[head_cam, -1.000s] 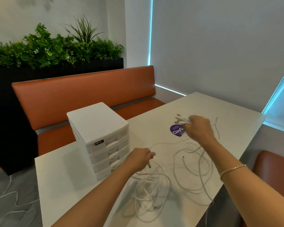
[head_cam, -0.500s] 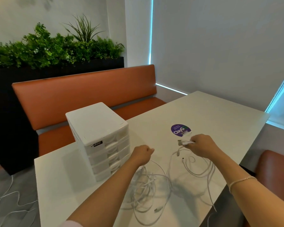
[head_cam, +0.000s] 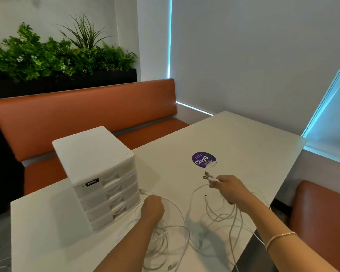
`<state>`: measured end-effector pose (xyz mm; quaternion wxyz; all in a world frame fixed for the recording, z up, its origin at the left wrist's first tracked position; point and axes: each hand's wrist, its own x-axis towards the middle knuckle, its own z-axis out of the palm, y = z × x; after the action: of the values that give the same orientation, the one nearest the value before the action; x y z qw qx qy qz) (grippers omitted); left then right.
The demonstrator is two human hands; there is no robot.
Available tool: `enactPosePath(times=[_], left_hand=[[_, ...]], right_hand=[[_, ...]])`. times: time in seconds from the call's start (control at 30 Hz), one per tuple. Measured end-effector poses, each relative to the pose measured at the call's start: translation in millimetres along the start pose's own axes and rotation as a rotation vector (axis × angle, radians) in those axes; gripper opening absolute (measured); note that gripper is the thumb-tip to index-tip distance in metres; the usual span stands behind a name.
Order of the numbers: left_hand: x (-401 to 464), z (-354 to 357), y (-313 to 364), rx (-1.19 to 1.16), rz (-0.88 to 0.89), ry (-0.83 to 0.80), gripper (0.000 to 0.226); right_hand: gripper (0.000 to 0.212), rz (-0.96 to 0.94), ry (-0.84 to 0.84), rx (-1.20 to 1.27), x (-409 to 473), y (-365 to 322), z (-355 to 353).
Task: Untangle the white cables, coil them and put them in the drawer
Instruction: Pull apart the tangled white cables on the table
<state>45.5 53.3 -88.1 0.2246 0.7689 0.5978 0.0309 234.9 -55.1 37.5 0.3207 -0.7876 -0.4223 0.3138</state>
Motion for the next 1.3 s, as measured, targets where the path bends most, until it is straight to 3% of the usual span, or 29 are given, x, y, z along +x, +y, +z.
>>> enactPosePath(times=[0.23,0.37,0.5,0.7,0.87,1.03,1.2,1.3], left_hand=[[-22.0,-23.1,20.7,-0.404,0.177,0.308,0.023],[-46.8,-54.3,53.2,-0.764,0.206,0.299,0.008],[-62.3,-72.5,71.9,-0.901,0.269,0.256,0.016],[-76.6,-76.4,72.1,-0.872,0.358,0.224,0.022],[-79.4,-78.5,66.1,-0.773,0.387,0.208,0.021],[-78.3,-77.2,61.5,-0.677,0.433,0.152,0.019],[-78.7,-82.9,55.3,-0.672,0.447,0.023,0.016],[-79.1,-84.6,36.3,-0.683,0.414,-0.087,0.014]], right_hand=[[0.016,0.117,-0.082,0.408,-4.2,-2.3,6.3],[0.013,0.166,-0.14,0.53,-8.6,-10.3,15.3],[0.008,0.148,-0.169,0.674,-12.0,-22.1,23.1],[0.021,0.063,-0.119,0.811,-19.8,-36.8,36.2],[0.024,0.1,0.01,0.729,-23.1,-46.7,45.5],[0.031,0.144,0.005,0.613,-22.6,-57.9,53.4],[0.029,0.125,0.05,0.743,-22.0,-72.0,47.8],[0.029,0.086,0.145,0.981,-19.6,-79.9,26.2]])
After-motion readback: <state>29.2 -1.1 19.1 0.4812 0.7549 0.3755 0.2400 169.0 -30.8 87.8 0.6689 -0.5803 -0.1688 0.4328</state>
